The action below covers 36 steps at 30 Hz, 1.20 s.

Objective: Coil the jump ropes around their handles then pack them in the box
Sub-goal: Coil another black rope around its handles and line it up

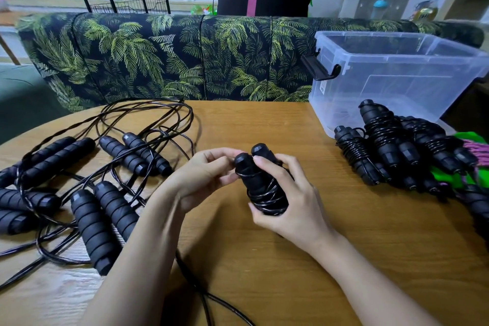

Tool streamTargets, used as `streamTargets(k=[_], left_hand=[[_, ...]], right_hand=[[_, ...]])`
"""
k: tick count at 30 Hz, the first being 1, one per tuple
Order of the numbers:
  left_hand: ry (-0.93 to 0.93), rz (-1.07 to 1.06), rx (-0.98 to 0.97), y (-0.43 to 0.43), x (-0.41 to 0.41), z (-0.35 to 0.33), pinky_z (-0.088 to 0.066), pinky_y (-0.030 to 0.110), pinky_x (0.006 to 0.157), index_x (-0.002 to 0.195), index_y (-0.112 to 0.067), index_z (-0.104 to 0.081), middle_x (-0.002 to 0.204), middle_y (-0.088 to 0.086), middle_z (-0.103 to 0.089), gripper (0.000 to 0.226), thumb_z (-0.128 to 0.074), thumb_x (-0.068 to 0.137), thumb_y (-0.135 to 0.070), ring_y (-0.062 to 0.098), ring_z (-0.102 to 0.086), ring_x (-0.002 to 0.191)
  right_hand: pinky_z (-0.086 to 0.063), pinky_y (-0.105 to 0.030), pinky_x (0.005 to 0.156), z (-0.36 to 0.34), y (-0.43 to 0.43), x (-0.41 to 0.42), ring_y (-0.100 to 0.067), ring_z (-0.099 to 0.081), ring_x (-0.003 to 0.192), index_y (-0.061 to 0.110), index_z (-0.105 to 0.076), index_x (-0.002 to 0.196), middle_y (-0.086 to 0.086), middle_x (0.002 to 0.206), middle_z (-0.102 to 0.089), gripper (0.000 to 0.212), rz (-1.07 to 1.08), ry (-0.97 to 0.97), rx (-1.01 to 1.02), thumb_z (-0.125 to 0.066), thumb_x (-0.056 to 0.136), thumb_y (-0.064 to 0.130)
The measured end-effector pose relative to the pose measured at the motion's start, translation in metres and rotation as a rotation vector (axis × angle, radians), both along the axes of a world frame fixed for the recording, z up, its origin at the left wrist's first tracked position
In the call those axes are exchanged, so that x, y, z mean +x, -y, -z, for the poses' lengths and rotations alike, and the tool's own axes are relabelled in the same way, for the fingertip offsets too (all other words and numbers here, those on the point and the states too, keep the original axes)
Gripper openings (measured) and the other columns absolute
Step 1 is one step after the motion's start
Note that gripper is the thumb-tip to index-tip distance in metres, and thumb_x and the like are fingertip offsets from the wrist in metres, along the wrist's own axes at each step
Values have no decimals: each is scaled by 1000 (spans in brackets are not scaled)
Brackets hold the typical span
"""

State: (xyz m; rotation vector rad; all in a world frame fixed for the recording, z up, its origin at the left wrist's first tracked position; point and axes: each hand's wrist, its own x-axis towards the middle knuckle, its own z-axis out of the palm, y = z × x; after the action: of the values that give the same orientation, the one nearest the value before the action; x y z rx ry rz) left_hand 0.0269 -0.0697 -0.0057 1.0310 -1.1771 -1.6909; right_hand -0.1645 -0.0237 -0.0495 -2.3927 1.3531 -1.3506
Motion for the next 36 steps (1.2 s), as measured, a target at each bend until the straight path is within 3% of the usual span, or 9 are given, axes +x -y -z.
streamTargets(k=[5, 10, 12, 15, 20, 25, 32, 34, 36], left_hand=[[1, -18, -40, 0, -4, 6, -52, 22, 71, 86, -17, -73, 85, 2, -69, 27, -51, 98, -6, 9, -62, 77], [60, -192, -108, -1, -21, 14, -51, 26, 79, 106, -17, -71, 93, -2, -74, 21, -51, 101, -16, 12, -66, 83], [135, -188, -146, -2, -27, 18, -51, 29, 85, 114, -21, -68, 104, -4, -75, 23, -48, 102, -22, 14, -68, 93], [364, -220, -301, -4, -37, 27, -50, 33, 93, 129, -27, -59, 117, -5, -69, 28, -49, 102, -28, 13, -64, 106], [655, -165, -492, -4, -47, 39, -48, 14, 82, 136, -25, -56, 124, -5, -65, 36, -52, 100, -30, 2, -60, 107], [817, -80, -598, -14, -61, 33, -46, 21, 90, 132, -23, -58, 126, -3, -64, 34, -54, 99, -28, 5, -58, 106], [965, 39, -703, -37, -99, 38, -48, 40, 100, 137, -26, -56, 132, -1, -62, 38, -51, 100, -36, 19, -59, 119], [1036, 74, -697, -42, -108, 41, -45, 49, 102, 140, -31, -51, 135, -1, -59, 42, -48, 100, -44, 23, -54, 124], [1098, 104, -699, -46, -116, 44, -42, 51, 104, 142, -34, -48, 137, -2, -56, 45, -46, 99, -48, 26, -49, 127]], right_hand=[[-59, -38, 69, 3, 2, 3, -13, -62, 99, 39, -41, 136, 8, 135, -46, 72, 58, 51, 49, -71, 71, 44], [-51, -37, 81, -7, 3, 0, -17, -50, 122, 51, -11, 149, 13, 149, -19, 94, 262, -234, 282, -66, 73, 63], [-47, -35, 84, -9, 1, -1, -17, -50, 122, 49, -3, 150, 13, 148, -23, 99, 312, -241, 373, -68, 76, 60], [-42, -32, 83, -16, 3, -11, -16, -54, 121, 40, -17, 148, 15, 146, -40, 85, 390, -144, 427, -68, 81, 51], [-40, -28, 76, -40, -20, -52, -14, -58, 114, 38, -33, 140, 18, 142, -45, 66, 508, -125, 385, -65, 84, 50], [-46, -31, 85, -52, -69, -108, -14, -54, 123, 37, -32, 143, 18, 151, -35, 66, 678, -180, 359, -62, 86, 52], [-46, -29, 69, -38, -105, -171, -18, -61, 115, 27, -30, 147, 4, 155, -36, 70, 946, -333, 372, -57, 89, 55], [-49, -30, 78, -30, -104, -180, -20, -53, 125, 25, -29, 149, 0, 156, -34, 70, 970, -360, 373, -55, 91, 55], [-43, -41, 104, -19, -101, -184, -27, -36, 140, 24, -28, 152, -5, 158, -33, 73, 974, -406, 394, -52, 91, 57]])
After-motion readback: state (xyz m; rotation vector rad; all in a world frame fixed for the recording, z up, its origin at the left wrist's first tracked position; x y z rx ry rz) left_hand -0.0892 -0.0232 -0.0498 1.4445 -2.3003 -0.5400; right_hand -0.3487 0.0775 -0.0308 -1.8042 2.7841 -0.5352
